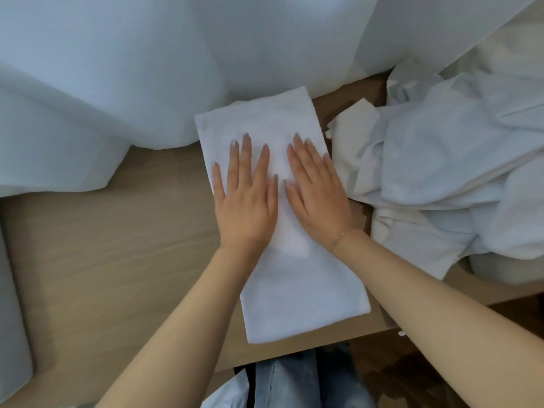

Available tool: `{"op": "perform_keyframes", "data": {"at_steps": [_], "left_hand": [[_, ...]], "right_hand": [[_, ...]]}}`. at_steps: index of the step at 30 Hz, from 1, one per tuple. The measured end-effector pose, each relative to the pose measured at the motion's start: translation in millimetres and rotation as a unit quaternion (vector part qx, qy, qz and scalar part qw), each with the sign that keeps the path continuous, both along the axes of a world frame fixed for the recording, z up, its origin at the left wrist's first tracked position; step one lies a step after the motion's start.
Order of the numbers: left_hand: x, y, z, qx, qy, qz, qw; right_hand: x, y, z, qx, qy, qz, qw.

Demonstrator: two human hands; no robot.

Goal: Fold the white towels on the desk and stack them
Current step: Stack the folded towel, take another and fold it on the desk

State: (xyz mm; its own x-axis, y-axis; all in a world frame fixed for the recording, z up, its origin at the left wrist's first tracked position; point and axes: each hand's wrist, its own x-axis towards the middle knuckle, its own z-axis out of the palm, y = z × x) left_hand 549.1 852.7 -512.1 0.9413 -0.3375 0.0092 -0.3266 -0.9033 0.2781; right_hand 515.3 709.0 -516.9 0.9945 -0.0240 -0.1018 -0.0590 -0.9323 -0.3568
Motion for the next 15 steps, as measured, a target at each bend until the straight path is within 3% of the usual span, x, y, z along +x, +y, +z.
{"op": "perform_keyframes", "data": {"at_steps": [2,7,12,15], "left_hand": [[-1.3,3.3,-17.1,0.033,0.051,-0.013,0.998],[4.2,6.6,-27.5,0.062,0.058,-0.026,0.996],[1.1,-4.8,0.4,0.071,0.111,-0.009,0.991],[-12.1,-28.0,32.8,0.054,0.095,-0.031,0.994]], "right_hand": [[-5.8,-0.7,-11.7,-0.006,0.064,-0.013,0.998],[-3.0,-1.6,-21.3,-0.001,0.065,-0.033,0.997],[-12.4,-25.7,-1.2,-0.038,0.102,-0.004,0.994],[-35.8,-66.4,26.9,-0.052,0.1,-0.049,0.992]]}}
